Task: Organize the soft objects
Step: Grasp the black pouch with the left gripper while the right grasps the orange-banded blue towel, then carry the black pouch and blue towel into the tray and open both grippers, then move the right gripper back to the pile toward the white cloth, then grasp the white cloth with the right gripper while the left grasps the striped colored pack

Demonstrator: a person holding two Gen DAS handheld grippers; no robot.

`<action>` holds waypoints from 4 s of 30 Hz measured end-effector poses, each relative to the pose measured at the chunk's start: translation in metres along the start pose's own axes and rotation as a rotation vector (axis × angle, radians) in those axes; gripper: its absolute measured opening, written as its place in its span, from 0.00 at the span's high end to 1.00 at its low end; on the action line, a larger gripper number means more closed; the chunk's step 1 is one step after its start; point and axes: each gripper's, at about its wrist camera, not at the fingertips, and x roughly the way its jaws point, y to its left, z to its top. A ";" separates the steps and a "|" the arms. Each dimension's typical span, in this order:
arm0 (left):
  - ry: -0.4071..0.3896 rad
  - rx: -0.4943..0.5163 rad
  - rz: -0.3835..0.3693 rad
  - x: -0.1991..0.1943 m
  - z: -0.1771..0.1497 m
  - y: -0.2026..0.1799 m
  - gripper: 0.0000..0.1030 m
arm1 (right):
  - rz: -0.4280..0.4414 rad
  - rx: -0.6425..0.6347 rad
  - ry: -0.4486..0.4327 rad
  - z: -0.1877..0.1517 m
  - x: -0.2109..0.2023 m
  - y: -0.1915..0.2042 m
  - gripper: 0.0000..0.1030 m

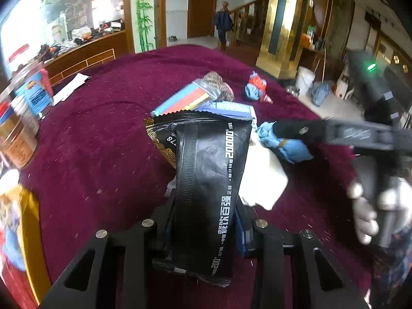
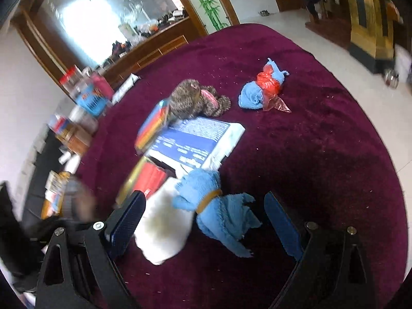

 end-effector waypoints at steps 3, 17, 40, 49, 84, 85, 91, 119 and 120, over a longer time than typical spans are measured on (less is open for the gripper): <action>-0.055 -0.060 -0.031 -0.033 -0.010 0.014 0.63 | -0.056 -0.034 0.027 -0.003 0.007 0.003 0.43; -0.253 -0.390 0.097 -0.180 -0.099 0.126 0.62 | -0.028 0.082 -0.045 0.000 -0.001 -0.023 0.69; -0.055 -0.739 0.438 -0.177 -0.207 0.273 0.34 | 0.149 -0.119 -0.077 -0.020 -0.048 0.082 0.69; -0.158 -0.777 0.408 -0.197 -0.222 0.260 0.29 | 0.322 -0.287 0.087 -0.048 -0.019 0.213 0.68; -0.421 -0.562 0.155 -0.242 -0.210 0.167 0.21 | -0.003 -0.178 -0.033 -0.020 -0.012 0.148 0.34; -0.420 -0.550 0.148 -0.241 -0.207 0.164 0.21 | -0.029 -0.151 -0.032 -0.015 -0.013 0.130 0.34; -0.384 -0.476 0.111 -0.227 -0.187 0.134 0.20 | 0.030 -0.052 0.029 0.007 0.008 0.085 0.34; -0.149 -0.268 0.018 -0.139 -0.110 0.050 0.21 | 0.230 -0.147 -0.104 -0.016 -0.017 0.066 0.33; -0.125 -0.251 0.032 -0.131 -0.103 0.048 0.21 | 0.228 -0.106 -0.098 -0.016 -0.014 0.053 0.33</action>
